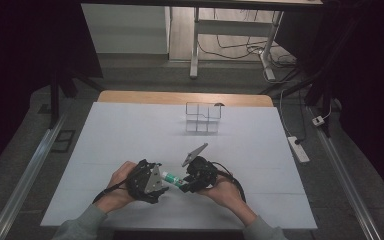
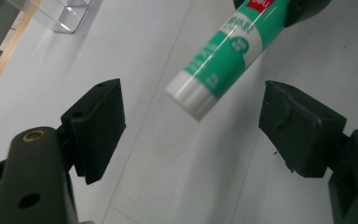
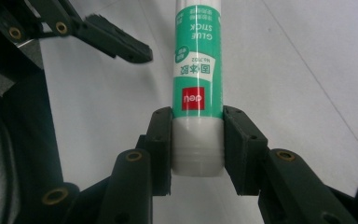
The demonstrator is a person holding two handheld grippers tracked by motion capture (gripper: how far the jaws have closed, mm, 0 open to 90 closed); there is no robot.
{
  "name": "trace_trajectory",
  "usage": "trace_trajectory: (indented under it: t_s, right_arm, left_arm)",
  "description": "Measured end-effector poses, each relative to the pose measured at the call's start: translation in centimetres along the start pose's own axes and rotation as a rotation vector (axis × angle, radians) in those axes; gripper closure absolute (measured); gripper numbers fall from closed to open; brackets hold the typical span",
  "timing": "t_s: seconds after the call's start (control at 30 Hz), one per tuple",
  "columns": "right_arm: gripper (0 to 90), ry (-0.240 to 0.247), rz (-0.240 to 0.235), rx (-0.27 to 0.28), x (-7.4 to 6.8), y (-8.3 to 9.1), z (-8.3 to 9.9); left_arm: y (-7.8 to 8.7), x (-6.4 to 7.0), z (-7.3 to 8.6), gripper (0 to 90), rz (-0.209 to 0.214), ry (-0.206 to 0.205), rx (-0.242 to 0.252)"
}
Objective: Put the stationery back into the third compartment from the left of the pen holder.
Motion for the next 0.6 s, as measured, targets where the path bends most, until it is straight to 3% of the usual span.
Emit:
trace_trajectory:
  t_s: [0.3,0.6]
  right_arm:
    - [64.4,0.011,-0.023,-0.014,-0.4,-0.6,-0.4]
    - [64.5,0.016,-0.063,-0.008,-0.9,-0.6,-0.7]
  left_arm:
    - [-0.7,0.4,-0.4,27.6,0.021,-0.044,-0.022]
    - [-1.1,1.2,-0.4,48.8,0.021,-0.166,-0.066]
Point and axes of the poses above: each handheld gripper's, and its own axes: y roughly backward along the jaws, z roughly out of its underside, x roughly to its right, the point moved 7 cm from there along -y, roughly forward along the jaws, and after that the axes turned 5 degrees about -y, right-handed, at the moved point
